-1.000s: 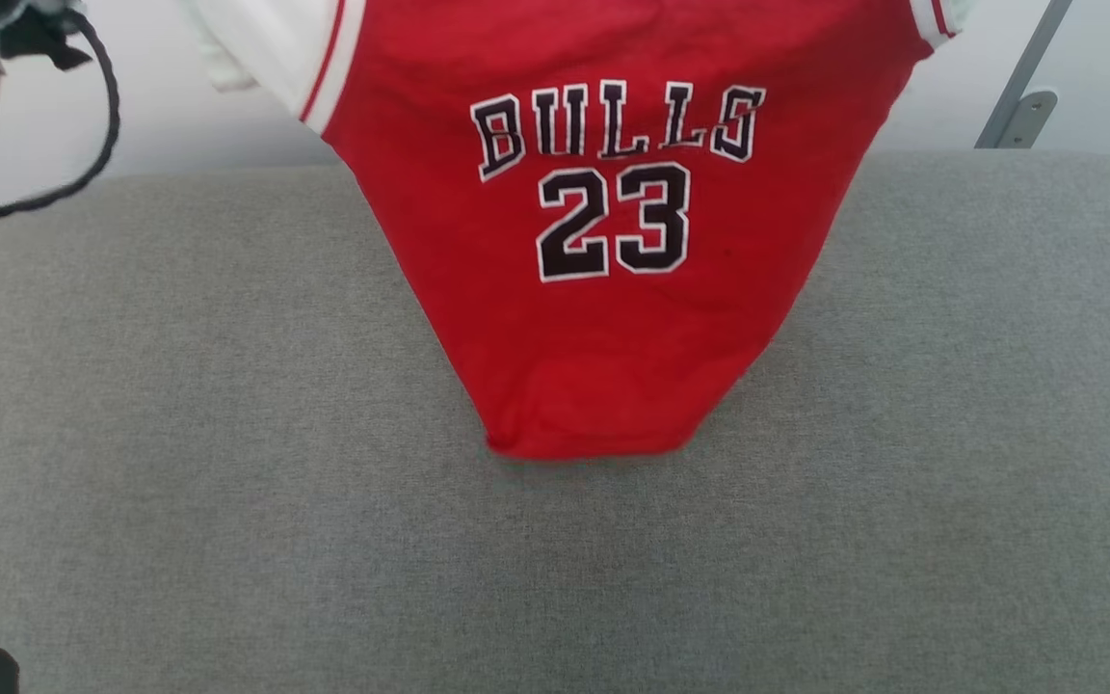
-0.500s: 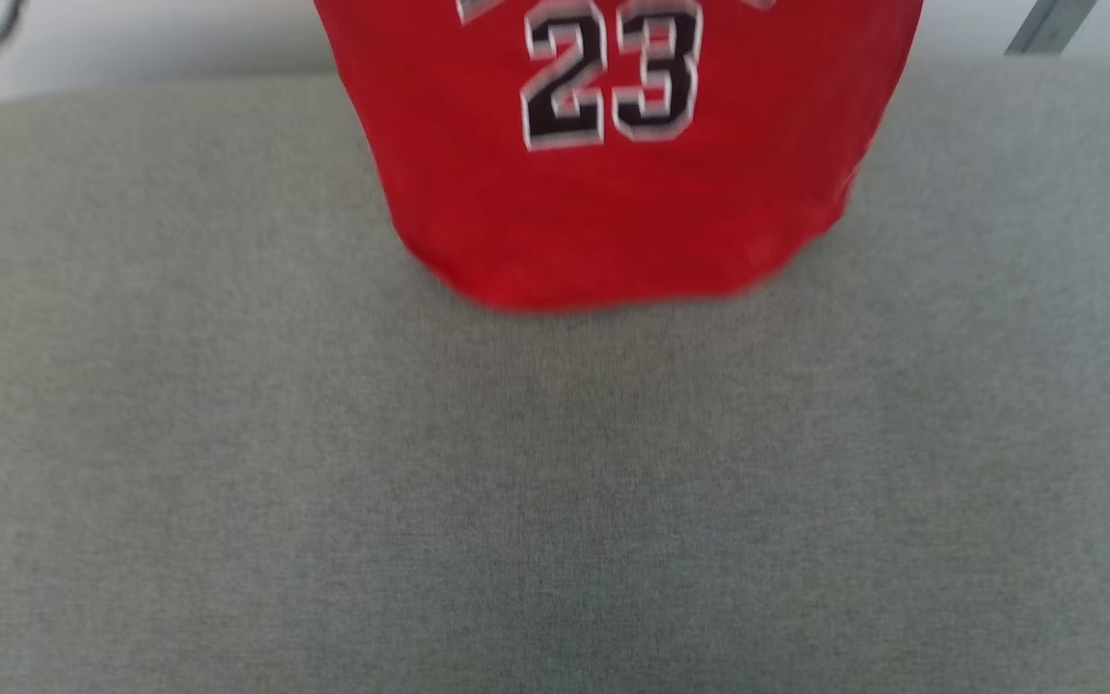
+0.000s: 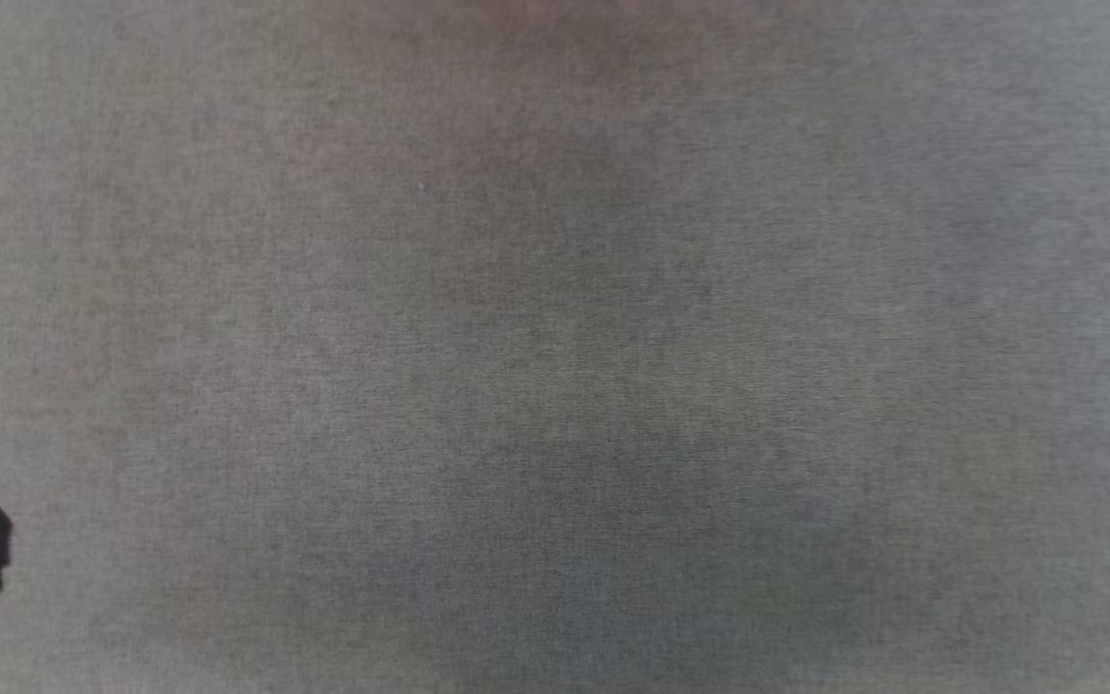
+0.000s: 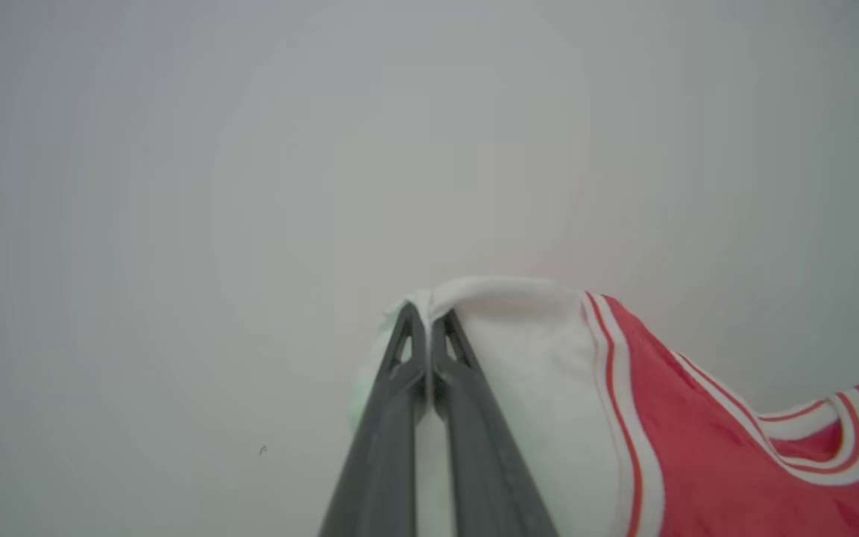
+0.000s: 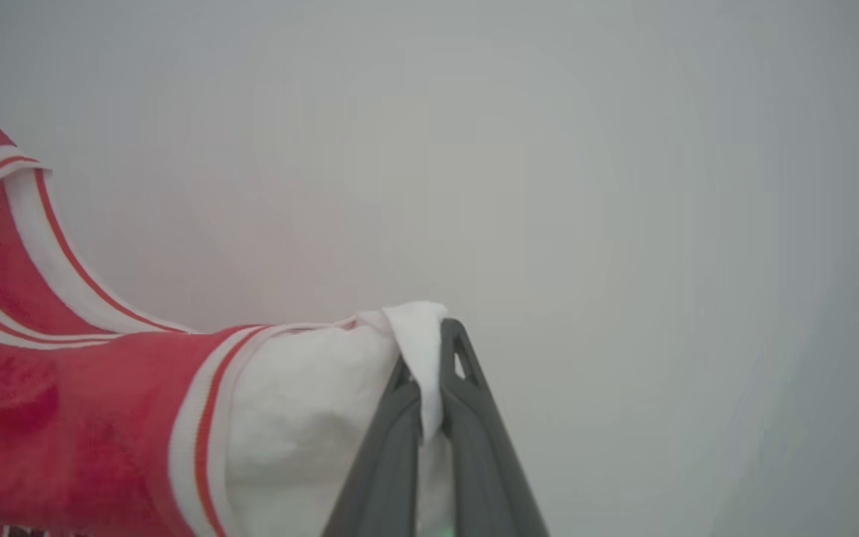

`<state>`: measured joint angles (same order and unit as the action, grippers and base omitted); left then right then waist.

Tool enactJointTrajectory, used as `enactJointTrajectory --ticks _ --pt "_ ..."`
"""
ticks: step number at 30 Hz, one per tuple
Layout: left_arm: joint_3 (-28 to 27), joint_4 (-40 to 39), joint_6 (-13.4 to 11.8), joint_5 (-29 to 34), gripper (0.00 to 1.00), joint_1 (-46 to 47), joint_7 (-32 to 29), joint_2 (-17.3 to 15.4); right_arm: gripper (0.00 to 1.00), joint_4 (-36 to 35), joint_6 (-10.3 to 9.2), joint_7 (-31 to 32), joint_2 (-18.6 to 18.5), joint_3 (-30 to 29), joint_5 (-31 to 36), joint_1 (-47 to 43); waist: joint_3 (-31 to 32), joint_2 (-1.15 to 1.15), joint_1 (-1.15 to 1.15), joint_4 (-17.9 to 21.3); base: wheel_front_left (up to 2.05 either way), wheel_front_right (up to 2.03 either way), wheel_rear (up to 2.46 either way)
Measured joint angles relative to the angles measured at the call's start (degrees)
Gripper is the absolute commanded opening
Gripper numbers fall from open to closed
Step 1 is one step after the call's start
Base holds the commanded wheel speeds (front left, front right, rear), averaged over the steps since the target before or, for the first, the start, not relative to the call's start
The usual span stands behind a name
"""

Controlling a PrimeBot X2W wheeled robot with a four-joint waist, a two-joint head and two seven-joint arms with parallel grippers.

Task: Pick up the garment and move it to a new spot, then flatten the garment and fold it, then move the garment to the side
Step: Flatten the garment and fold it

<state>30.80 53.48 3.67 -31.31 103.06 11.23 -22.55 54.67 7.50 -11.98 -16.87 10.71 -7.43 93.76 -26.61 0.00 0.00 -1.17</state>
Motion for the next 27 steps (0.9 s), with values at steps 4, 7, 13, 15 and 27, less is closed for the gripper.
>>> enactJointTrajectory --ticks 4,7,13,15,27 --pt "0.9 5.1 1.5 -0.1 0.00 -2.3 1.9 1.0 0.00 5.6 0.00 -0.9 1.6 1.9 0.4 -0.7 -0.6 0.00 0.00 -0.8 0.00 0.00 0.00" --pt "1.7 8.6 2.4 -0.6 0.00 -5.7 2.4 1.5 0.00 8.6 0.00 -1.2 2.3 4.1 -0.8 -3.3 -0.3 0.00 0.00 -1.0 0.00 0.00 0.00" --pt "3.8 13.4 3.6 -3.7 0.00 -12.3 -3.4 3.3 0.00 9.7 0.01 2.8 4.0 10.1 -9.6 -9.7 1.5 0.00 0.00 -1.3 0.00 0.00 0.00" --pt "4.9 12.9 3.6 -6.2 0.00 -14.7 -8.4 3.7 0.00 8.0 0.00 5.1 3.8 12.3 -13.8 -12.5 2.4 0.00 0.00 -1.4 0.00 0.00 0.00" --pt "10.6 -2.2 3.7 -21.3 0.00 -33.6 -29.2 -3.3 0.00 -12.4 0.00 20.0 -8.3 24.6 -33.7 -31.3 8.3 0.00 0.00 -2.4 0.00 0.00 0.00"
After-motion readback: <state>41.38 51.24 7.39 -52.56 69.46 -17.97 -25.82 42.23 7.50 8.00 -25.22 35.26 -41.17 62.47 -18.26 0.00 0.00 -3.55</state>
